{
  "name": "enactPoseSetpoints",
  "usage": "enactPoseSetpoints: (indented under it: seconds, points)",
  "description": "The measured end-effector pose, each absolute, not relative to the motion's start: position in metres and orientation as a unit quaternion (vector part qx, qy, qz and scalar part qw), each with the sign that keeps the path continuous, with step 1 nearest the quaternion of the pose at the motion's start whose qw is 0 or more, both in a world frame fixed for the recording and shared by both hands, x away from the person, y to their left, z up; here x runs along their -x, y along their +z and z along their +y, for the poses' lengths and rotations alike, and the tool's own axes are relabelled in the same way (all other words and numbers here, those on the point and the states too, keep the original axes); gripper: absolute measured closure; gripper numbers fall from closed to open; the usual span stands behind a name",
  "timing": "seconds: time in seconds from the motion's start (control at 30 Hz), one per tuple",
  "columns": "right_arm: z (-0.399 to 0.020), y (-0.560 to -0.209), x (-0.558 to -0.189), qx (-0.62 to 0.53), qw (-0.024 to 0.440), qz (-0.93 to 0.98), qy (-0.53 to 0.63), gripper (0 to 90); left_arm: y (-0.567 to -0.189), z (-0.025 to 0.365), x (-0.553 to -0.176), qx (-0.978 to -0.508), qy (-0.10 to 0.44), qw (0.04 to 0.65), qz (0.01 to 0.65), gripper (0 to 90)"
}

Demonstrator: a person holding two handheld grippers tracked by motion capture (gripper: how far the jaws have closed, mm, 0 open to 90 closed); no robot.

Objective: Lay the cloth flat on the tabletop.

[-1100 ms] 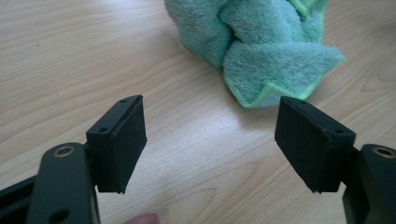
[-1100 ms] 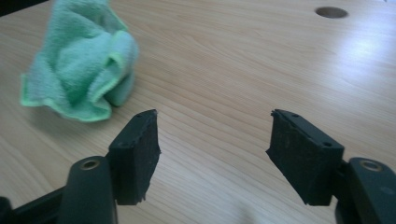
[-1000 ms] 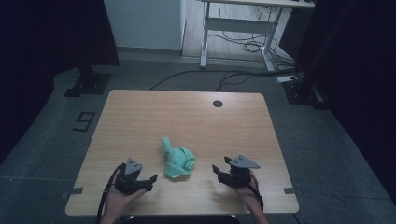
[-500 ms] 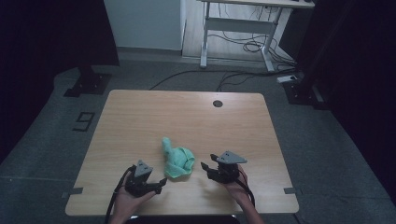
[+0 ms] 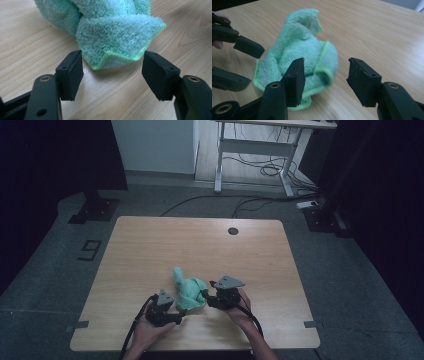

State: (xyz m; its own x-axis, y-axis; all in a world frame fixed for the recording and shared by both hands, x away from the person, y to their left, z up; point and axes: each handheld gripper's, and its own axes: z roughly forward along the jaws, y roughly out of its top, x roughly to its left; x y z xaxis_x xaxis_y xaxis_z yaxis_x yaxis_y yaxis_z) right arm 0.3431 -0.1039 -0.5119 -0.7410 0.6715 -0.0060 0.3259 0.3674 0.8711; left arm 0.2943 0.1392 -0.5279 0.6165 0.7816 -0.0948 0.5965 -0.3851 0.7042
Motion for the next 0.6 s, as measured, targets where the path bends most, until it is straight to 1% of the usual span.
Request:
enactPoseSetpoints:
  seconds: [0.13,0.27,0.37,0.4,0.5,0.53,0.57,0.6]
  points:
    - [-0.093,-0.512,-0.350,-0.300,0.188,0.823,0.444,49.4,-0.529,0.134,-0.298,-0.829,0.128,0.356,0.412,36.5]
    - [-0.089,-0.514,-0.356,-0.298,0.191,0.827,0.436,57.8,-0.530,0.130,-0.301,-0.831,0.131,0.353,0.410,42.6]
    - [-0.087,-0.517,-0.359,-0.297,0.190,0.833,0.426,62.0,-0.535,0.128,-0.304,-0.833,0.135,0.342,0.413,47.0]
    - [-0.087,-0.518,-0.360,-0.297,0.188,0.836,0.422,62.7,-0.536,0.127,-0.304,-0.835,0.135,0.338,0.413,48.7]
    - [-0.087,-0.522,-0.363,-0.299,0.184,0.840,0.415,70.8,-0.536,0.128,-0.304,-0.834,0.136,0.339,0.413,57.3]
    - [-0.087,-0.522,-0.363,-0.299,0.184,0.840,0.415,70.8,-0.536,0.128,-0.304,-0.834,0.136,0.339,0.413,59.9]
    - [-0.087,-0.522,-0.363,-0.299,0.180,0.839,0.417,73.9,-0.535,0.128,-0.304,-0.833,0.138,0.339,0.415,59.9]
    - [-0.088,-0.522,-0.364,-0.303,0.174,0.838,0.419,79.3,-0.535,0.129,-0.305,-0.832,0.139,0.341,0.414,65.4]
